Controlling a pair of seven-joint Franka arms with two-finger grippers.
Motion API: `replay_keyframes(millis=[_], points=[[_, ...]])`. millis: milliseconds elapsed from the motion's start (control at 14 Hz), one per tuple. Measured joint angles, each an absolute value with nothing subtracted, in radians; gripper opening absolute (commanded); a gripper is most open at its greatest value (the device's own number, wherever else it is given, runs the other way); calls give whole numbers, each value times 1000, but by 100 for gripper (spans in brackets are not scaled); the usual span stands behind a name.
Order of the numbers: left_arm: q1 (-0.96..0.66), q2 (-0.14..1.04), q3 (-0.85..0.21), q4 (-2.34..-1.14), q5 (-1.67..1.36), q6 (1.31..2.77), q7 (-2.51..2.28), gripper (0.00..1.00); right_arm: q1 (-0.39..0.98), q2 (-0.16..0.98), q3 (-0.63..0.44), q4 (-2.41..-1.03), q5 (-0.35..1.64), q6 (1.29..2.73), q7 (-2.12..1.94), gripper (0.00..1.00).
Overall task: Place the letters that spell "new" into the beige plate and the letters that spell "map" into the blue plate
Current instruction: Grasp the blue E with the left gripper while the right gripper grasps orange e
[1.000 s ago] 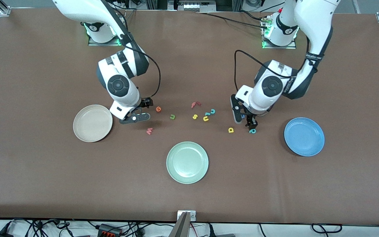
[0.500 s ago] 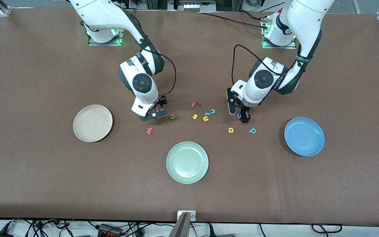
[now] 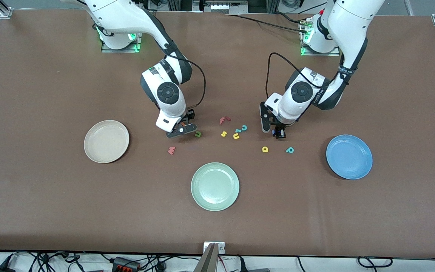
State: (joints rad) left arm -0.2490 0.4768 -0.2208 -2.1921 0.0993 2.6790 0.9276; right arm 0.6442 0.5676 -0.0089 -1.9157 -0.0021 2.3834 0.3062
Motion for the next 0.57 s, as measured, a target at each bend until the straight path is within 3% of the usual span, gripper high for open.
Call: replay_keyframes(millis=[71,214,357,571], points=[[-248,483,-219,-2191,99,2687,928,22,644,570,-11,-1916,-2,2394,306,64],[-245,484,-216,-2184,99,2691,928,3,644,577,-11,-1916,-2,2410,306,64],[-245,484,-215,-2182,99,2692,928,2,644,586,-11,-1915,-2,2416,306,63],[-235,479,-209,-2166,99,2684,928,2,644,589,-11,-1915,-2,2417,306,50]])
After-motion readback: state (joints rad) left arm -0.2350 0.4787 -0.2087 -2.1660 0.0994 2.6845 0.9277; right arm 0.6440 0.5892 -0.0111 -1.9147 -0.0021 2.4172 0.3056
